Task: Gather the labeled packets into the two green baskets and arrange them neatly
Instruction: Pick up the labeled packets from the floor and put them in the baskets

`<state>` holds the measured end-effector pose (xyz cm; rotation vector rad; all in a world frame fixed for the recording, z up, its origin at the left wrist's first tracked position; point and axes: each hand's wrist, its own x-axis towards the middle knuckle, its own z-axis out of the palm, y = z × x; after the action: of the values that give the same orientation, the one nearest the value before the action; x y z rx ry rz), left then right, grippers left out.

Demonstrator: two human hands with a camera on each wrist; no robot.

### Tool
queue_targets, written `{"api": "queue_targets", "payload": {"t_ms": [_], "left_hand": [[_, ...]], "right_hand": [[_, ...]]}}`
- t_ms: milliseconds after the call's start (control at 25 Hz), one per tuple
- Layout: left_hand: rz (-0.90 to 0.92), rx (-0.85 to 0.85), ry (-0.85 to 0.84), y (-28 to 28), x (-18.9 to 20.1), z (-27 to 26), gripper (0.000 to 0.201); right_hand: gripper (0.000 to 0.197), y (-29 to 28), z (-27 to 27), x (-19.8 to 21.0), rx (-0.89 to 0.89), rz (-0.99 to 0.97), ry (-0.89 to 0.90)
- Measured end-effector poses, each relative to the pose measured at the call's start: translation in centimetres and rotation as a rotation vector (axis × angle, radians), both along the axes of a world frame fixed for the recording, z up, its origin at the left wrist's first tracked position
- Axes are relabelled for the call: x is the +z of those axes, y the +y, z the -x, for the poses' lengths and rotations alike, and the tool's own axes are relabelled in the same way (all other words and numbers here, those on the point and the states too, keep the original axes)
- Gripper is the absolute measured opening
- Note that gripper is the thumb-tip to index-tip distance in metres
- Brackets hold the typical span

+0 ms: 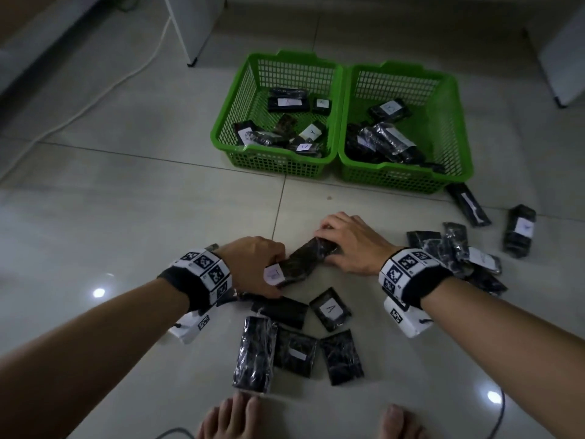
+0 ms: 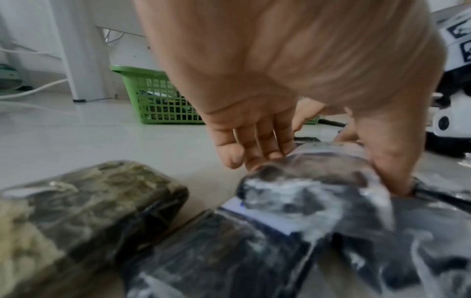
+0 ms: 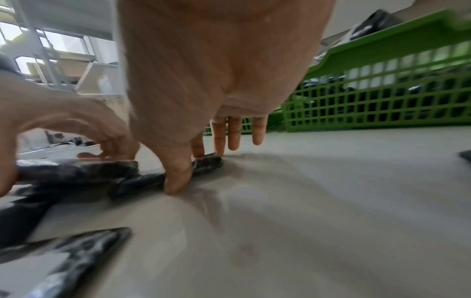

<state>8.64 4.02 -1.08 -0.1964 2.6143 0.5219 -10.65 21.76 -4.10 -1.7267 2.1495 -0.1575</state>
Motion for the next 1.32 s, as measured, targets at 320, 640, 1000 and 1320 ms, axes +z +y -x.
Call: {"api": "queue_targets", "payload": {"t_ms": [320, 640, 1000, 1320], "left_hand": [[-0.097, 0.293, 0.632, -3.6, 1.3, 2.0, 0.059], [-0.02, 0.381, 0.905, -3.6, 4.6, 7.6, 0.061], [-0.15, 0.283, 0.778, -1.7, 6.2, 22.4, 0.049], [-0.075, 0.15, 0.685, -1.9, 2.0, 21.5, 0.047]], "right_hand": [[0.02, 1.5, 2.8, 2.1, -0.643, 0.202, -0.617], [0.041, 1.5, 3.7, 6.8, -0.665, 0.488, -0.658], [0.041, 2.7, 7.7, 7.8, -0.882, 0.94, -0.447], [0.054, 1.7, 10.7, 6.6, -0.857, 0.802, -0.096]]}}
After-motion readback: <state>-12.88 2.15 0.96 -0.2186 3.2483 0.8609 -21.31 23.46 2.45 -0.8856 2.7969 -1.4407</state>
